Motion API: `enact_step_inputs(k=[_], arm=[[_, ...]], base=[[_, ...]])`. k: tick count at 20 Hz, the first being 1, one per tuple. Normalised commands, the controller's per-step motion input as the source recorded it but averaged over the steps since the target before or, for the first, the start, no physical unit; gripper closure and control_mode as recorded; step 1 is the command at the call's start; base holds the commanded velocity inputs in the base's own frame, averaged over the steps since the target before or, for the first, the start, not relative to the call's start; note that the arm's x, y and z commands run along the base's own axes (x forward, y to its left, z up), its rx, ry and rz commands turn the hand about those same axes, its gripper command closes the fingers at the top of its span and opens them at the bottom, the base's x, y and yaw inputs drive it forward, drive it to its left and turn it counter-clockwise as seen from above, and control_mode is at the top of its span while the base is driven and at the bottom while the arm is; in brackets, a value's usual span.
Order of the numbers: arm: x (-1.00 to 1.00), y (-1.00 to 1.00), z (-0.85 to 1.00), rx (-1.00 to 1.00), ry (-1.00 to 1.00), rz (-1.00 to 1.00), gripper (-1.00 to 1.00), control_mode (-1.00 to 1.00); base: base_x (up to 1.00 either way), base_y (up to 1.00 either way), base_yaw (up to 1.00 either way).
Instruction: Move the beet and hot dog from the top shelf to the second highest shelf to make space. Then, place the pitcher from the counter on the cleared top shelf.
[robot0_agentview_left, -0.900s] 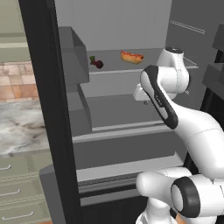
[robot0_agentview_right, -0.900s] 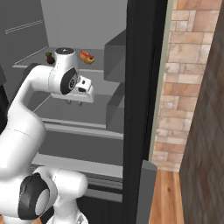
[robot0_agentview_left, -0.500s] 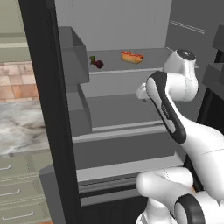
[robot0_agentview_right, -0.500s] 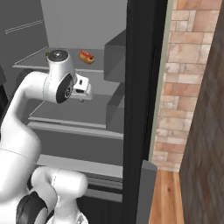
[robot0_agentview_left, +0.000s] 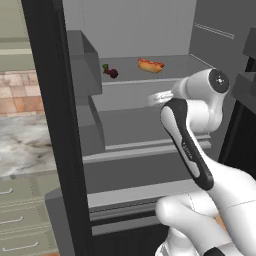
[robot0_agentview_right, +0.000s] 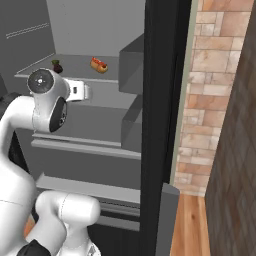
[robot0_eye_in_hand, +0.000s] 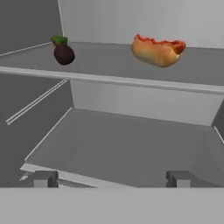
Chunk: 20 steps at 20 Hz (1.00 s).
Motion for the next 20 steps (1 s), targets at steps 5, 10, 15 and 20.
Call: enact_step_inputs(k=[5,10,15,20], arm=[[0.2,0.43,0.6,0.0,-0.2,0.04,-1.0,-1.0],[0.53,0.46,0.31,0.0,-0.09,0.04,-1.0,-1.0],[0.66,0.34,0.21,0.02,0.0,0.0,-1.0,-1.0],[0.58,0.25,0.21,0.01,0.04,0.0,-1.0,-1.0]], base=[[0.0,0.0,0.0],[0.0,0.0,0.0],[0.0,0.0,0.0],[0.0,0.0,0.0]])
